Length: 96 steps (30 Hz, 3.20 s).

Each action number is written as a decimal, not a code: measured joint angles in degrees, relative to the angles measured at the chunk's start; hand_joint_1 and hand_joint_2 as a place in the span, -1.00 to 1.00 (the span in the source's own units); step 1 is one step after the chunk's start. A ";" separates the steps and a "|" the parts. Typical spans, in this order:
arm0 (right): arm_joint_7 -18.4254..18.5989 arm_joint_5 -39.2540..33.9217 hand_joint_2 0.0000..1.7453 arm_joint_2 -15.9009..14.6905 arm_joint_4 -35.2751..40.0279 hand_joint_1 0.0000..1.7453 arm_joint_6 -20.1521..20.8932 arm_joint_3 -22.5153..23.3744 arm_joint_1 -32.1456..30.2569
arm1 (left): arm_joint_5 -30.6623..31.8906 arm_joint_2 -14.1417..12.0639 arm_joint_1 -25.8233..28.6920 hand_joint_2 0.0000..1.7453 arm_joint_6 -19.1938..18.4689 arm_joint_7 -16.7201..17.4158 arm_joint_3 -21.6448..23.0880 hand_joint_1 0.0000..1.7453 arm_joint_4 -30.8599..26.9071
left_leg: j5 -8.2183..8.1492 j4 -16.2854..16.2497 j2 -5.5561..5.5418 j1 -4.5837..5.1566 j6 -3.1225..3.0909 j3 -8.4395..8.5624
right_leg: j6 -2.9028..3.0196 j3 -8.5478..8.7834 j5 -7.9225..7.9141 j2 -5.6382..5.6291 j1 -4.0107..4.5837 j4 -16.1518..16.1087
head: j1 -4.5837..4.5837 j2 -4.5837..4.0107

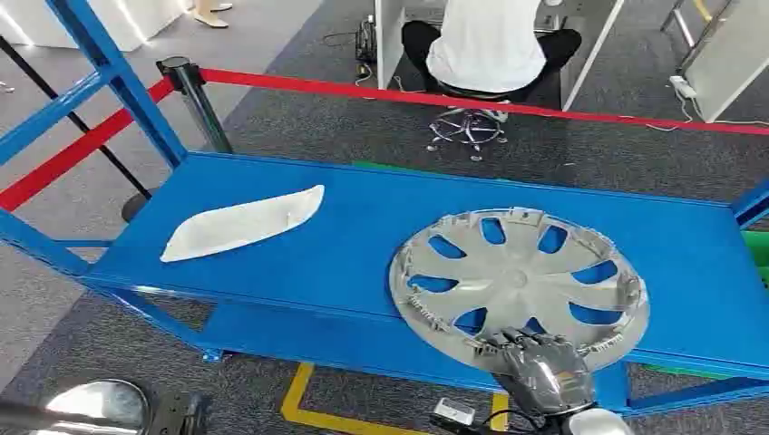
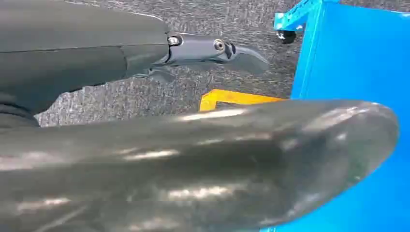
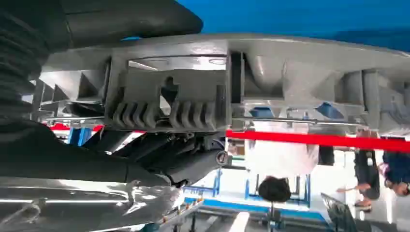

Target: Take the parts from the cabinet and place them on the table.

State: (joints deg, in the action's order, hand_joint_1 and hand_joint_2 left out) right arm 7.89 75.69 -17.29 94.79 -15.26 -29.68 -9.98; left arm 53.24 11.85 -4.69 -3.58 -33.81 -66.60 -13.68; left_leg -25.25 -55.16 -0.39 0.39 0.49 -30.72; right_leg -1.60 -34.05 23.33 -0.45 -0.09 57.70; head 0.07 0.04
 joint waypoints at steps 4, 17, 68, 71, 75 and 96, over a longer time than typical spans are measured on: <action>0.00 0.37 1.00 0.00 0.20 1.00 -0.87 -0.26 -0.08 | 0.11 0.00 0.00 -1.00 0.02 0.00 0.00 -1.00 0.00 | 0.00 0.00 0.00 0.00 0.00 0.00 | 0.00 0.00 0.00 0.00 0.00 0.00 | 0.00 0.00; -1.90 2.80 1.00 0.00 5.90 1.00 -11.34 -1.01 -2.37 | 0.59 0.00 0.10 1.00 0.92 -1.05 -0.13 -1.00 0.00 | 0.00 0.00 0.00 0.00 0.00 -0.07 | 0.00 -0.06 0.00 0.02 0.00 0.00 | 0.00 0.00; -14.64 -13.86 1.00 3.80 7.56 1.00 -21.55 -0.22 -4.60 | 1.71 0.28 -0.38 1.00 5.11 -0.85 -0.98 -1.00 0.00 | -3.33 -7.61 -0.05 -0.19 0.34 -0.01 | 1.10 -4.34 -1.69 -0.14 -0.23 1.88 | -0.13 0.00; -14.66 -13.99 1.00 3.93 7.58 1.00 -21.57 -0.18 -4.68 | 1.75 0.33 -0.86 1.00 5.20 -0.83 -0.98 -1.00 0.00 | -4.48 -0.42 -0.14 0.37 0.12 3.79 | 0.10 -4.76 -3.40 0.09 -0.16 1.47 | 0.03 0.00; -14.43 -14.23 1.00 3.96 7.58 1.00 -21.59 -0.09 -5.46 | 1.90 0.39 -0.33 1.00 5.51 -0.41 -1.01 -1.00 0.02 | -1.85 0.13 0.16 0.12 -1.25 2.04 | -1.21 -6.09 -1.44 0.11 -0.43 1.98 | -0.16 0.00; -13.90 -15.50 1.00 4.68 7.08 1.00 -22.21 -0.02 -6.04 | 2.62 0.17 0.05 1.00 5.79 0.04 -1.07 -1.00 0.02 | -5.67 -17.87 0.13 -0.54 2.31 -8.25 | 1.19 -0.18 0.31 0.22 -0.43 -0.53 | -0.66 0.00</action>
State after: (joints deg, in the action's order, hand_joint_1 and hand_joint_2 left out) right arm -6.01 60.19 -12.61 101.88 -37.46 -29.70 -16.02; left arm 55.87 12.02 -4.64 2.21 -33.77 -67.67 -13.66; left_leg -30.93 -73.03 -0.26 -0.15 2.79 -38.97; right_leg -0.41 -34.23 23.64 -0.23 -0.51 57.17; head -0.59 0.04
